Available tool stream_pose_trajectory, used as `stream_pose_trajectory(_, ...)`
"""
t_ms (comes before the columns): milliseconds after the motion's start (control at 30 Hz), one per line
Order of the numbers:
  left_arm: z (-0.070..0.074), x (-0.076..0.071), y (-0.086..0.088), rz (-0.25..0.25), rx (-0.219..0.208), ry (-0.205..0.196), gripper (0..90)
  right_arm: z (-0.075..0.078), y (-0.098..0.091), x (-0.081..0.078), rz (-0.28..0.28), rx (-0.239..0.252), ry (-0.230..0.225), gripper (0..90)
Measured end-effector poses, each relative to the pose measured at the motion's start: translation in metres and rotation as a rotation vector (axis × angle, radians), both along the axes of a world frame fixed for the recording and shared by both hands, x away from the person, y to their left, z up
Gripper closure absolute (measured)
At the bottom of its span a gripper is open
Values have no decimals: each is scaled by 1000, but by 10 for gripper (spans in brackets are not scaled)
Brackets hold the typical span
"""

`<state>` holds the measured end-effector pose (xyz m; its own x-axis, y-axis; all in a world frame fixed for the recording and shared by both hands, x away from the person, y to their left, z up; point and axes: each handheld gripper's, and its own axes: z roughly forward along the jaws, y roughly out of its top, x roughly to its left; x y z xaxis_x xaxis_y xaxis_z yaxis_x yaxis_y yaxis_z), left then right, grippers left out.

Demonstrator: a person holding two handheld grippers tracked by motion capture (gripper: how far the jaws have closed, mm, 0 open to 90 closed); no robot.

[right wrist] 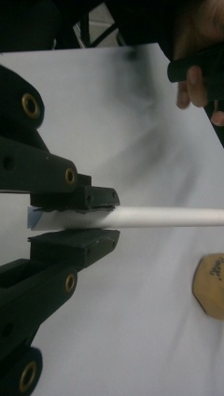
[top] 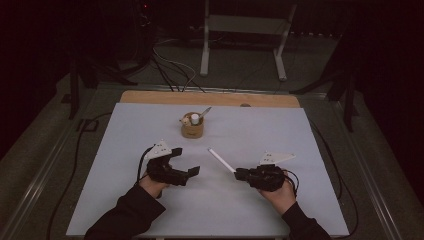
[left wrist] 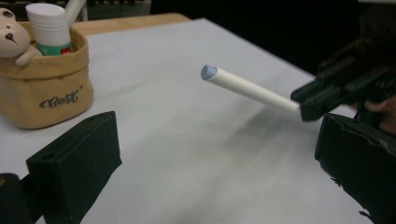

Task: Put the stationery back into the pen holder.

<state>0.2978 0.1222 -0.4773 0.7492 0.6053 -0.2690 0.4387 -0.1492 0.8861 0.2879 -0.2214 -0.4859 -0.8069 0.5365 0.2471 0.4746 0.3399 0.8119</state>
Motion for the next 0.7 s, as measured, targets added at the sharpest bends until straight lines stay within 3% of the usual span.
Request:
stream_pose_trajectory(67, 1, 1, 0, 11, -8, 9, 9, 1, 0, 0, 3, 5, -4, 795)
stream_pose_trajectory(133, 4, 5, -1, 4, -48, 56, 9, 4, 1, 0, -1, 24, -23, 795)
stream_pose_trajectory(233, 6, 6, -2, -1, -68, 80, 9, 6, 2, 0, 1, 32, -28, 795)
stream_pose_trajectory(300, 7, 10, -3, -11, -149, 110, 9, 8, 5, 0, 1, 43, -40, 795)
stream_pose_trajectory(467, 8, 11, -6, -25, -190, 114, 9, 9, 8, 0, 1, 54, -58, 795)
stream_pose_trajectory(533, 9, 12, -8, -24, -225, 133, 9, 9, 13, 1, 7, 82, -69, 794)
stream_pose_trajectory(700, 10, 13, -11, -4, -250, 129, 9, 10, 18, 2, 10, 117, -84, 795)
